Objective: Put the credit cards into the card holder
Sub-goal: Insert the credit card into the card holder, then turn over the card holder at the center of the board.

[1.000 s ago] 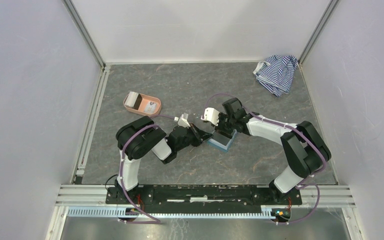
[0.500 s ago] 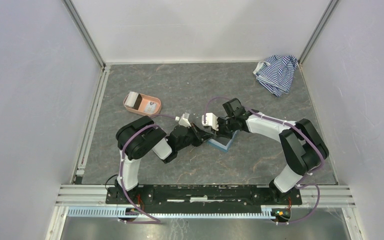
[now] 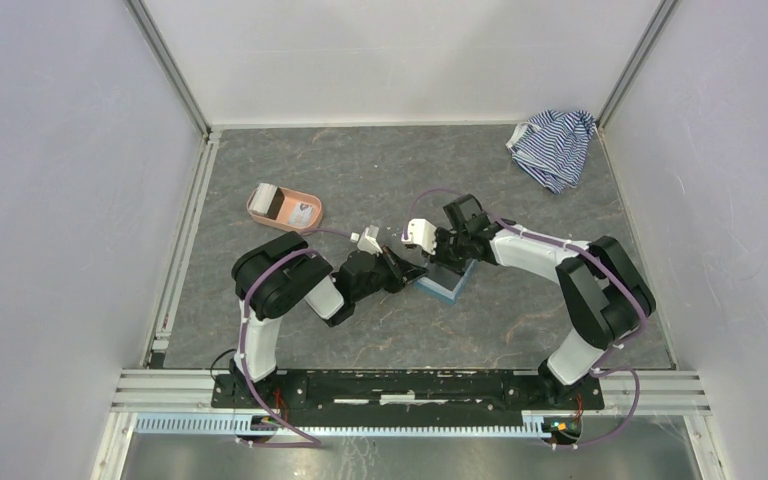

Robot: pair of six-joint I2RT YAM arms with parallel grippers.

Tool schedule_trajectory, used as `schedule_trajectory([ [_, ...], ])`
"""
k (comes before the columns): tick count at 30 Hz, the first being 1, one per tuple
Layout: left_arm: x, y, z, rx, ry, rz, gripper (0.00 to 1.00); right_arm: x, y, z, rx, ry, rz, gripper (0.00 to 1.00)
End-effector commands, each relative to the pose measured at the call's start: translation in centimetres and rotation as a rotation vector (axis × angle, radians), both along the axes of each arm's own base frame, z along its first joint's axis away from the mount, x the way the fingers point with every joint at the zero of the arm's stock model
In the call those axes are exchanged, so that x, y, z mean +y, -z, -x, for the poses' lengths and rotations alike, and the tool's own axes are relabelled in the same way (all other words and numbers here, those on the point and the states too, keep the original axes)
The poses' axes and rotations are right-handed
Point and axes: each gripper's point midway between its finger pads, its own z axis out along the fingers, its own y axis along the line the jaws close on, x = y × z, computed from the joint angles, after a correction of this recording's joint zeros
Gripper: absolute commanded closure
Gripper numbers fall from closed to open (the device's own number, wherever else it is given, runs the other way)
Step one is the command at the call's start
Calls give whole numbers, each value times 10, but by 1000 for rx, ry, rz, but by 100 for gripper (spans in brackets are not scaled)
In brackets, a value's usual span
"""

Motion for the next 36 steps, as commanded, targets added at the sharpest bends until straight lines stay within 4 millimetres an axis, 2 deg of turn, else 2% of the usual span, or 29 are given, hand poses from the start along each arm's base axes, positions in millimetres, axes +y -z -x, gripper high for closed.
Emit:
schedule_trajectory([
  [1,4,17,7,30,14,-52,87,-23,10,-16,-34,84,93,95],
  [10,3,17,7,29,16,-50,86,-32,2,-28,-102,129,111,95],
  [12,3,16,7,27,17,-49,86,-25,-4,-23,-80,89,64,95],
  [15,1,12,6,16,23,-46,86,-6,-23,-2,-4,-18,-85,90],
  [17,-1,9,4,6,30,-47,86,0,-41,6,23,-48,-180,87],
  [19,-4,4,2,-10,41,-51,84,-3,-56,5,34,-38,-243,83],
  [21,-7,-2,0,-28,56,-59,83,-14,-63,-1,33,6,-277,77],
  [24,-13,-16,-5,-65,80,-78,80,-36,-58,-9,46,86,-290,68],
  [29,-18,-59,-14,-191,117,-123,74,-65,-40,-15,190,210,-366,63],
  [32,-15,-80,-16,-264,129,-182,71,-76,-30,-22,253,263,-401,61],
  [36,6,-106,-18,-375,91,-275,70,-82,-20,-26,294,295,-414,57],
])
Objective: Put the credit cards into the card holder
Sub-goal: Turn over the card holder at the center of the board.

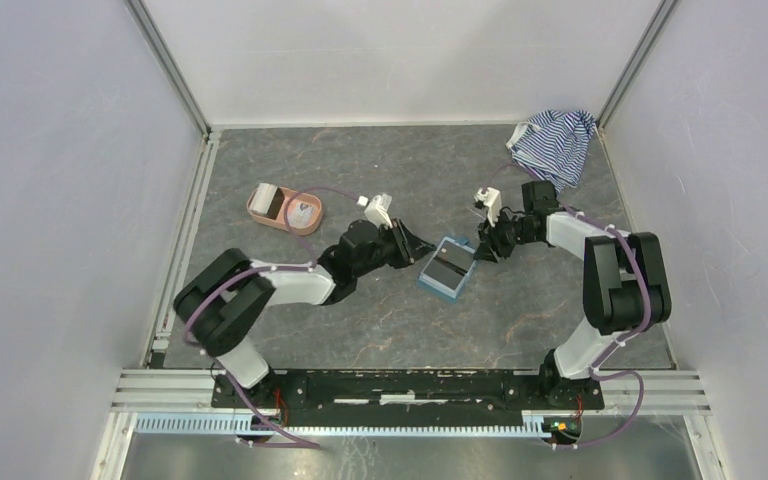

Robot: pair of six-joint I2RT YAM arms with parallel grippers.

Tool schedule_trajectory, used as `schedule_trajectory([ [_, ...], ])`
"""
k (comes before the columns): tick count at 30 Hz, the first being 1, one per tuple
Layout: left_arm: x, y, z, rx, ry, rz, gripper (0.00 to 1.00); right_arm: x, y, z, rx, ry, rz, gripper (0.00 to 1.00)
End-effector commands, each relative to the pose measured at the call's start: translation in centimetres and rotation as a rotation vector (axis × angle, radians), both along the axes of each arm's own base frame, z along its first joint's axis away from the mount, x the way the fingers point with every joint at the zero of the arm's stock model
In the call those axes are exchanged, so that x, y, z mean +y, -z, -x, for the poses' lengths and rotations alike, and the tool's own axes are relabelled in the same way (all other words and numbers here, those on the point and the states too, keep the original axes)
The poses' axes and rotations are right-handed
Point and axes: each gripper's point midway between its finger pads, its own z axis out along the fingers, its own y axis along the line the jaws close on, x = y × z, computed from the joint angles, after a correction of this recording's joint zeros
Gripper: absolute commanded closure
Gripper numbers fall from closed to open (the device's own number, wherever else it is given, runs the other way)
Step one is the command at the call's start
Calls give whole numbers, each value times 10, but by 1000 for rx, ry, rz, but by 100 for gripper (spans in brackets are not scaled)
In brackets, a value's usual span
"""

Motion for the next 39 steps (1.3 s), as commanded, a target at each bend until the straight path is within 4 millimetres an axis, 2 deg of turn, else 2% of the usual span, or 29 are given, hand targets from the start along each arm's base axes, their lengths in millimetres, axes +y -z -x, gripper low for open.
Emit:
schedule_trajectory([
  [1,28,-29,-4,-197,-28,-153,69,7,-5,-2,48,0,-84,55],
  [4,56,-44,-3,-263,-110,-197,62,6,-4,-5,59,12,-96,53],
  [6,76,-51,-1,-279,-179,-203,45,7,-4,-6,67,12,-108,53],
  [8,95,-54,1,-268,-255,-166,21,8,-7,-7,75,12,-131,52],
  [9,105,-59,1,-271,-285,-123,15,9,-9,-7,79,12,-142,51],
  [10,108,-54,6,-254,-279,-96,13,9,-11,-8,80,14,-149,51],
  [13,114,-53,14,-233,-247,-4,12,11,-11,-7,103,16,-168,51],
  [20,108,-43,26,-195,-192,37,12,11,-5,-5,140,25,-169,53],
  [27,101,-37,28,-163,-169,63,12,8,0,-6,161,45,-161,54],
  [31,99,-34,30,-149,-161,78,12,11,-2,-1,170,25,-180,60],
  [39,97,-33,30,-143,-150,81,11,13,-9,6,167,-2,-201,65],
])
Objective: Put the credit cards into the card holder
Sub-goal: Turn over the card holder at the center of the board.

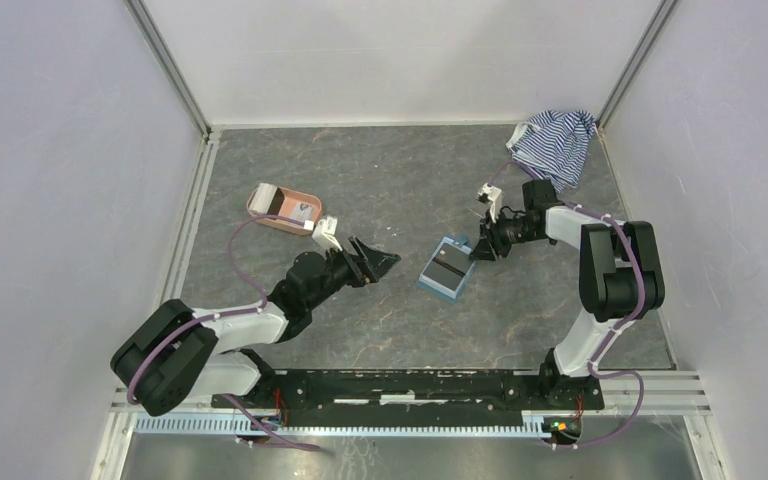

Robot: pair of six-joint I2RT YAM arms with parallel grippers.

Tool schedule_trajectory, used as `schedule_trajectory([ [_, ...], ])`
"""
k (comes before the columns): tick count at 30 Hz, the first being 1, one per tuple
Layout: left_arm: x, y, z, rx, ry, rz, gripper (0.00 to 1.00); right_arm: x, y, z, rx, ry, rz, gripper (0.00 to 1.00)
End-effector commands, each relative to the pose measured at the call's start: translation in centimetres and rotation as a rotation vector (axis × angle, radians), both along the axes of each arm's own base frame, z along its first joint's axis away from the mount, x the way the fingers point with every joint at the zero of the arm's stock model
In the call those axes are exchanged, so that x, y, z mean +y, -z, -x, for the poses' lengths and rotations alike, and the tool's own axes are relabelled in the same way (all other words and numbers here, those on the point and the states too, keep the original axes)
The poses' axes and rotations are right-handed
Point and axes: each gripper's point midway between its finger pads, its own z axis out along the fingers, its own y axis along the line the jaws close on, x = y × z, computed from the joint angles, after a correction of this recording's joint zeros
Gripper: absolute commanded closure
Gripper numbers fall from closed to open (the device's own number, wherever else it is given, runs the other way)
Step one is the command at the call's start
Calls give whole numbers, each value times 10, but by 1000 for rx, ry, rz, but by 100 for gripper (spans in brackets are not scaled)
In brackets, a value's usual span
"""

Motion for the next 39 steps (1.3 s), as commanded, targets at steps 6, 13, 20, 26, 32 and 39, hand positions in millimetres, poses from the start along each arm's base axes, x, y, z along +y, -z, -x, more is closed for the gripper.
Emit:
schedule_trajectory([
  [6,-7,-11,2,-8,23,64,11,8,-23,3,-12,-39,-90,67],
  [13,-7,-11,2,-8,26,69,11,15,-33,14,10,-68,-145,68],
  [20,-8,-10,2,-3,29,69,10,18,-42,21,5,-83,-178,69],
  [26,-9,-11,2,0,30,77,10,19,-41,28,14,-100,-183,69],
  [32,-11,-12,3,-1,34,81,10,23,-41,33,6,-117,-169,70],
  [39,-11,-11,3,4,30,86,10,32,-44,39,-74,-155,-91,71],
])
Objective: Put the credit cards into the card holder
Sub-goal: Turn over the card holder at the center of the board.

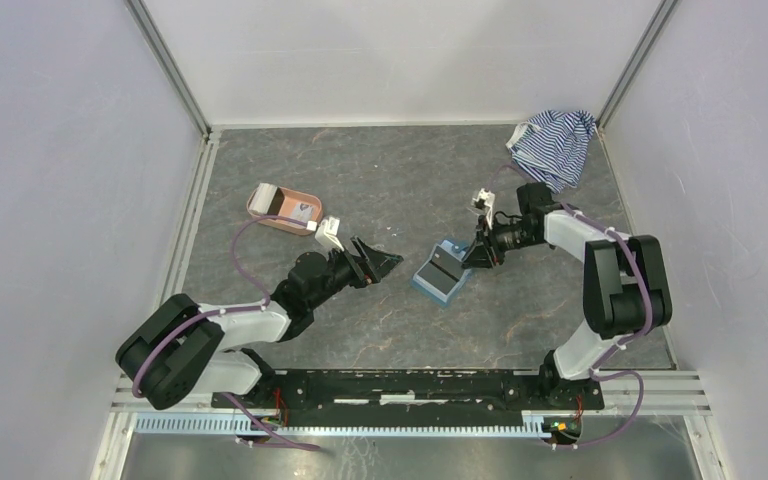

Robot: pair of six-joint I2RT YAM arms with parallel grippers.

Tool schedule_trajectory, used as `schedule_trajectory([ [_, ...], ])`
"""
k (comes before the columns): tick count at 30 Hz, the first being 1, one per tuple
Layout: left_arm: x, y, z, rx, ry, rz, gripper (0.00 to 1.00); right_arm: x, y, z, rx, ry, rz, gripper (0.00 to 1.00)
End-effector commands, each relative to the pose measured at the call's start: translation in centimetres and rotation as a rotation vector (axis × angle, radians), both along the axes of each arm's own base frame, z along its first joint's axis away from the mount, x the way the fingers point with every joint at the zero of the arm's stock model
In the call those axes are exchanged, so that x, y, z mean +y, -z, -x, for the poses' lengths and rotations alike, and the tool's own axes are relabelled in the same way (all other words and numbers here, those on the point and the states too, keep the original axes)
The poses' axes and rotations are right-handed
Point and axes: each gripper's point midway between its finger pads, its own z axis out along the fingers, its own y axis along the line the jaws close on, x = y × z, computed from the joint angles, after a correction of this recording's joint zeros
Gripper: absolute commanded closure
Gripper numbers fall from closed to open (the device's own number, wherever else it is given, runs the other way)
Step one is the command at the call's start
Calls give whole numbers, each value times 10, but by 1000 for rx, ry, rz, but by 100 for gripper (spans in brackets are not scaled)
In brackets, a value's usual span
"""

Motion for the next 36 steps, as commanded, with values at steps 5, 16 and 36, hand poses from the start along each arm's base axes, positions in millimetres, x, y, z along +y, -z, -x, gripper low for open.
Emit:
schedule_trajectory([
  [5,-3,-16,0,-18,-5,62,9,21,-10,18,-131,-99,59,71],
  [16,3,-14,2,-14,-23,55,9,52,-4,55,-170,-286,90,64],
  [36,-27,22,15,149,21,30,47,17,32,-22,-286,8,403,100],
])
